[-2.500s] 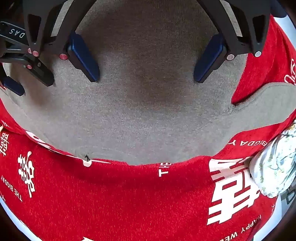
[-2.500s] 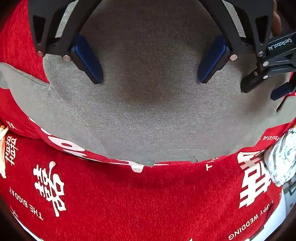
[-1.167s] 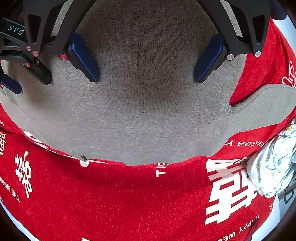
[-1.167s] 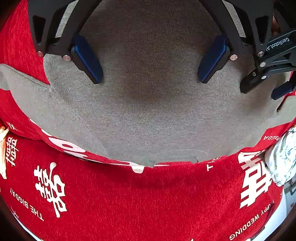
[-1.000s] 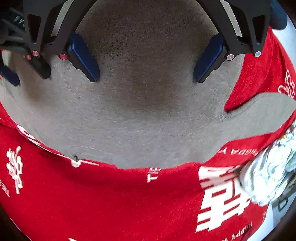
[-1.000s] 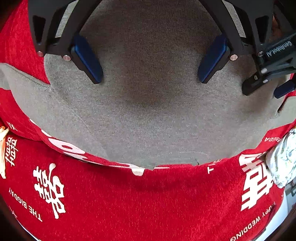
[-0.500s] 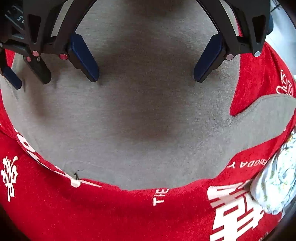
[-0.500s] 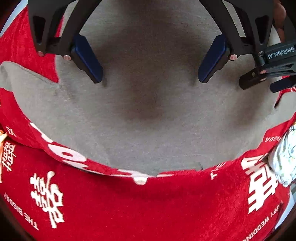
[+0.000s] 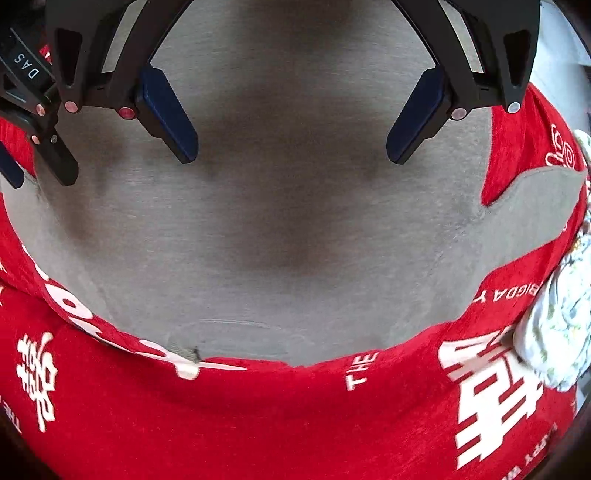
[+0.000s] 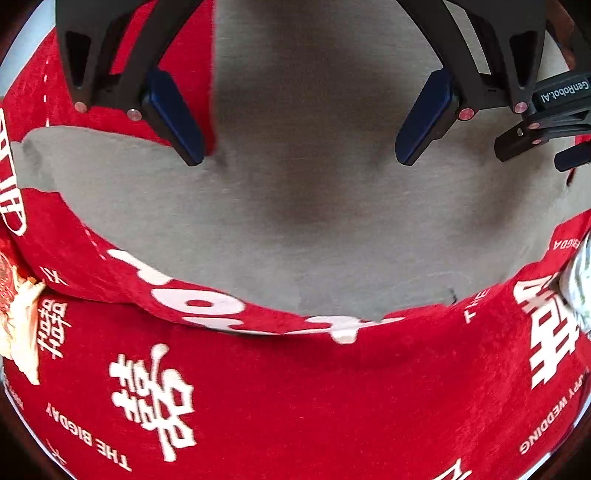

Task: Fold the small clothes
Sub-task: 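Move the right tool to a sweater sleeve cuff and close on it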

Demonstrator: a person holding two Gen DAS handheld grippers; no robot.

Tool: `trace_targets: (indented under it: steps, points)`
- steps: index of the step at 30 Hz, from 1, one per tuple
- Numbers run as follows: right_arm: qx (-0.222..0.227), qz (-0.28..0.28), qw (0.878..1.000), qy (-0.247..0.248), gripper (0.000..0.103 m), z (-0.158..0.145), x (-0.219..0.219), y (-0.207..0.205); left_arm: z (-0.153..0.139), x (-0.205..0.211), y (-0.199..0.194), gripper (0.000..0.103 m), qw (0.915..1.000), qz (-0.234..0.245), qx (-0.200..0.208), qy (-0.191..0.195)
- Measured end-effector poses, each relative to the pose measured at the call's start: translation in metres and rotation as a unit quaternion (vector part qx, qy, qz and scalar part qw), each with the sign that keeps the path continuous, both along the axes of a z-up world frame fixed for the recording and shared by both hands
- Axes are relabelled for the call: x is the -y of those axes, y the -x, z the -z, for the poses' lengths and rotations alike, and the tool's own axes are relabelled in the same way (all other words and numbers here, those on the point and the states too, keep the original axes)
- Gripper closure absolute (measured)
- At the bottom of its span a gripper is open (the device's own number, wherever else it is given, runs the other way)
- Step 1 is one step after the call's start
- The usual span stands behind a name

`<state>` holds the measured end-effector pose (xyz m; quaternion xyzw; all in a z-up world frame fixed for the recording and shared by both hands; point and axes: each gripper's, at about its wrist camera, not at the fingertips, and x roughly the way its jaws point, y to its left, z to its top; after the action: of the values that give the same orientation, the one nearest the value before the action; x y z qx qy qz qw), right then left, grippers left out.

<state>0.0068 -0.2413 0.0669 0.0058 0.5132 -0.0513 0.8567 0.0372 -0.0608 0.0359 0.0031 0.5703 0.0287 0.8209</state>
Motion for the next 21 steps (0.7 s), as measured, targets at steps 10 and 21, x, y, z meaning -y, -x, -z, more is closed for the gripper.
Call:
trace_targets:
  steps: [10, 21]
  points:
    - [0.011, 0.026, 1.000, 0.011, 0.000, -0.009, 0.037, 0.006, -0.007, 0.047, -0.004, 0.000, 0.9995, 0.029, 0.011, -0.011]
    - [0.019, 0.068, 0.997, 0.024, 0.000, -0.016, 0.089, 0.018, -0.012, 0.112, -0.011, 0.000, 0.9972, 0.071, 0.018, -0.017]
